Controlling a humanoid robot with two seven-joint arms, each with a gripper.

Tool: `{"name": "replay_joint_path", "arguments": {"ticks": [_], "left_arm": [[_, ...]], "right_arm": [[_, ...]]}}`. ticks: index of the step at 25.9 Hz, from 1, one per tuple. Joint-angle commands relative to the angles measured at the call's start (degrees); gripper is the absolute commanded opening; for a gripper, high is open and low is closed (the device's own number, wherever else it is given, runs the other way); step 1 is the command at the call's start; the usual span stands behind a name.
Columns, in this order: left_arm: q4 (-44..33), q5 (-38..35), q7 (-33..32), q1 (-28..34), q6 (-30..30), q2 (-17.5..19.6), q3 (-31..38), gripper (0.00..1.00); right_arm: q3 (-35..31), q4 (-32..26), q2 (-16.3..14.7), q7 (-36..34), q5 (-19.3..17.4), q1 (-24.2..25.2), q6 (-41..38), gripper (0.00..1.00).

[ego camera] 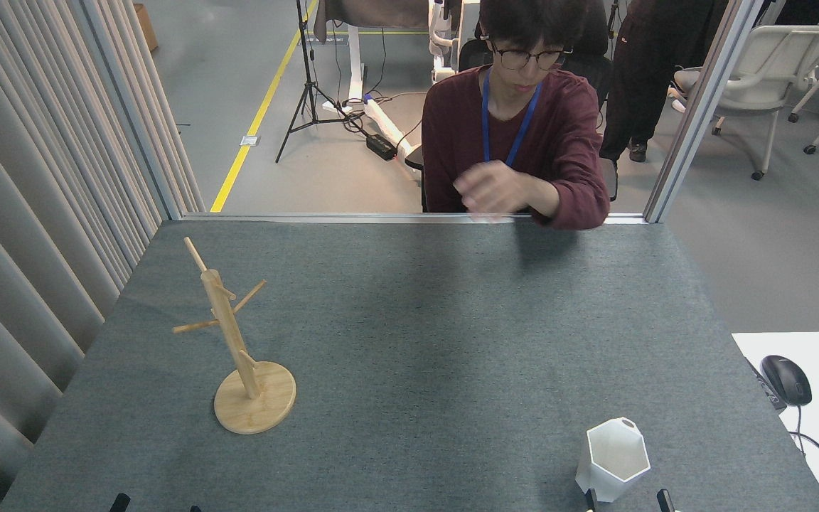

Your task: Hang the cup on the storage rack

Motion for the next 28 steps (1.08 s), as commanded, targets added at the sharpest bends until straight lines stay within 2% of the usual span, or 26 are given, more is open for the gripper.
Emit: {"name": "replay_joint_path", "arguments": {"ticks": [1,11,27,28], "left_arm": [[0.0,0.0,-0.1,0.0,0.0,0.0,0.0,1.00],[0.3,1.2,-0.1,0.0,0.3,0.0,0.1,1.00],[0.0,1.1,-0.1,0.0,0.3,0.1,0.8,1.00],[-0.1,1.1,-0.1,0.0,0.3,0.1,0.8,1.00]], "right_arm": [[0.1,0.0,0.0,0.0,0.0,-0.1,0.0,0.99],[0.0,1.3,-0.1,0.3,0.0,-1.1,0.2,0.99],[0.1,6.9,-1.3,0.4,0.3,-8.6,0.0,0.98],[0.1,7.0,-1.3,0.4,0.6,-8.7,0.0,0.96]]}}
